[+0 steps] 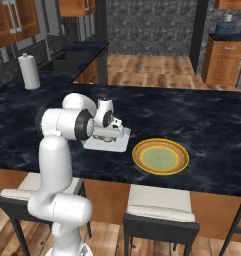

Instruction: Place two dumplings into each of the tupperware containers and then place the containers in the fridge.

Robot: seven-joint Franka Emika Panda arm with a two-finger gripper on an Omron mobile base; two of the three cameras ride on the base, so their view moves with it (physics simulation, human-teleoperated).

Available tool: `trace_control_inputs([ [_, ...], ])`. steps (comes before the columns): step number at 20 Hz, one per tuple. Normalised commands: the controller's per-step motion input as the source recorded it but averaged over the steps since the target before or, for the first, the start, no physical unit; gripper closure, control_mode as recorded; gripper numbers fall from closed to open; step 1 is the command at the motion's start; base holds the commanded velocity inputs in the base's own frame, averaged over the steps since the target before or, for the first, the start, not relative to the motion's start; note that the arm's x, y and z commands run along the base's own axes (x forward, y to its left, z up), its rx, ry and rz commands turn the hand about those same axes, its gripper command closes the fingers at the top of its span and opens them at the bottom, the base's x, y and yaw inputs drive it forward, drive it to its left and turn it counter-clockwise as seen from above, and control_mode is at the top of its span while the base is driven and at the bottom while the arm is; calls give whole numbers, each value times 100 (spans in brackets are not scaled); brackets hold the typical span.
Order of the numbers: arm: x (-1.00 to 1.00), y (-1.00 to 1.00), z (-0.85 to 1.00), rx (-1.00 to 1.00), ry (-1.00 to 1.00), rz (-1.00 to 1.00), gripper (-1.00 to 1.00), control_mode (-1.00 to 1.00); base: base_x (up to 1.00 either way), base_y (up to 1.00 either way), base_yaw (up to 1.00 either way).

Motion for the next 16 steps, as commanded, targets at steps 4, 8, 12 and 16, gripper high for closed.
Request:
trace_control_inputs([
  [4,0,0,0,0,4,0,-100,-100,0,0,0],
  [8,0,-2,22,0,1,0,-100,-100,0,0,0],
  [12,-3,-37,42,0,0,0,-100,-100,0,0,0],
  [16,-4,-50,36,0,0,-3,-100,-100,0,0,0],
])
